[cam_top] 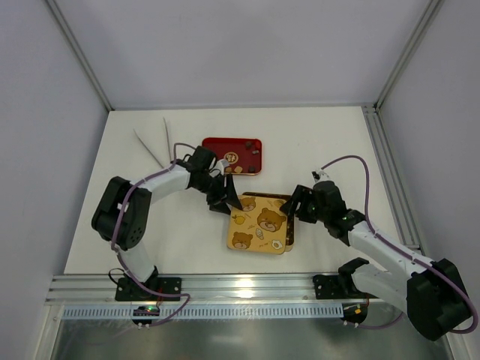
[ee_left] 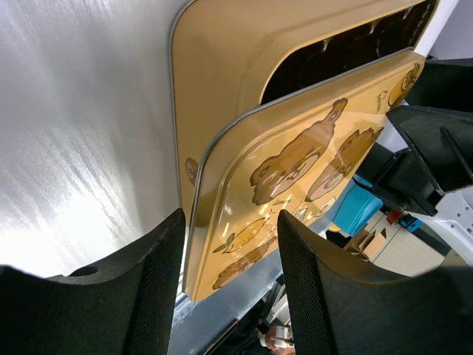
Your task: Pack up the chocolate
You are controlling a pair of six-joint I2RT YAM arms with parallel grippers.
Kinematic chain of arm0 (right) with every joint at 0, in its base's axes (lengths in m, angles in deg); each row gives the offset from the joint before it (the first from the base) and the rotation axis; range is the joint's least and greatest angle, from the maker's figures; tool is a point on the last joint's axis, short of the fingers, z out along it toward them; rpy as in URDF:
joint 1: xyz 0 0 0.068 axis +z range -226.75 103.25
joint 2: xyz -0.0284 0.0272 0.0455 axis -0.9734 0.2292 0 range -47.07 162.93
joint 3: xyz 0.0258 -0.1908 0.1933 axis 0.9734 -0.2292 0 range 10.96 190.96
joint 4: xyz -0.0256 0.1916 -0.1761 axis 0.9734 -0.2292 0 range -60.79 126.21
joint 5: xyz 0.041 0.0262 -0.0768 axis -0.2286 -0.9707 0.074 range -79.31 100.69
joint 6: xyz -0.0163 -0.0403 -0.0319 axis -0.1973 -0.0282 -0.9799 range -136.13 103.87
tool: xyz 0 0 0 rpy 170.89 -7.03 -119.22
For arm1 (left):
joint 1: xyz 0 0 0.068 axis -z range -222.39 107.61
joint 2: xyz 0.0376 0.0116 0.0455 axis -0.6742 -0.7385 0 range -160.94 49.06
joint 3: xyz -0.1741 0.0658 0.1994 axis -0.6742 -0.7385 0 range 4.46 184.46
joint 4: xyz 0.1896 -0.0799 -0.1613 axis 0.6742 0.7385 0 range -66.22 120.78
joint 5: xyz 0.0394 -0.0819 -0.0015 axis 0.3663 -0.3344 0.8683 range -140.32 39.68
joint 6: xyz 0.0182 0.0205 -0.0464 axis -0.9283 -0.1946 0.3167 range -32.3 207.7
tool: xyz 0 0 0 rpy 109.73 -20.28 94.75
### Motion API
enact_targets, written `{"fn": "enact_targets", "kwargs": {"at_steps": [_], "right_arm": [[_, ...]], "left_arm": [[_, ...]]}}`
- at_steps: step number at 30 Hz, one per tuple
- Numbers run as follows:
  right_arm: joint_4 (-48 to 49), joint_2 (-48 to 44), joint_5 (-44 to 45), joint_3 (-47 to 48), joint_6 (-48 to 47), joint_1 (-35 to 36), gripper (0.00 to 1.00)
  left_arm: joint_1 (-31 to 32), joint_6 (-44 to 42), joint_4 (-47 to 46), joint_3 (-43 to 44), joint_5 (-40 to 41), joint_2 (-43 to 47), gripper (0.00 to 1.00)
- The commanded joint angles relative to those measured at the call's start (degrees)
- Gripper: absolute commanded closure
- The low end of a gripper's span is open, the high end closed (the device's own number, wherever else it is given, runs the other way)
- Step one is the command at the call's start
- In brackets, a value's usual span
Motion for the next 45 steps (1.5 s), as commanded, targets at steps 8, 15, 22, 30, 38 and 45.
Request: {"fn": "enact_targets", "kwargs": {"at_steps": [8,15,22,30,38,45], "right_arm": [[2.35,1.28,0.79,2.99,-1.10,0.26,0.42],[2.44,1.89,0.27,4.14,-1.19,0.26,0.43],[2.35,3.12,-0.08,5.81,-1.45,0.43,0.43],[3.14,5.67,-0.88,6.95,-1.19,0.96,0.43],[2.79,7.52,-1.31,8.71,-1.19,1.23,0.42],[3.14,8.31,-1.14,8.62,-0.75,1.75,0.42]], "left_arm": [[1.43,0.10,5.71,5.28,5.27,-0.98,0.51],[2.83,1.60,6.60,7.74,7.81,-2.74,0.54],[3.36,3.79,7.21,9.76,10.19,-3.97,0.56],[3.45,5.64,8.44,11.61,12.39,-5.55,0.57],[3.63,7.13,9.85,13.19,14.41,-6.52,0.54],[3.98,6.87,10.99,14.24,15.47,-7.04,0.52]]}}
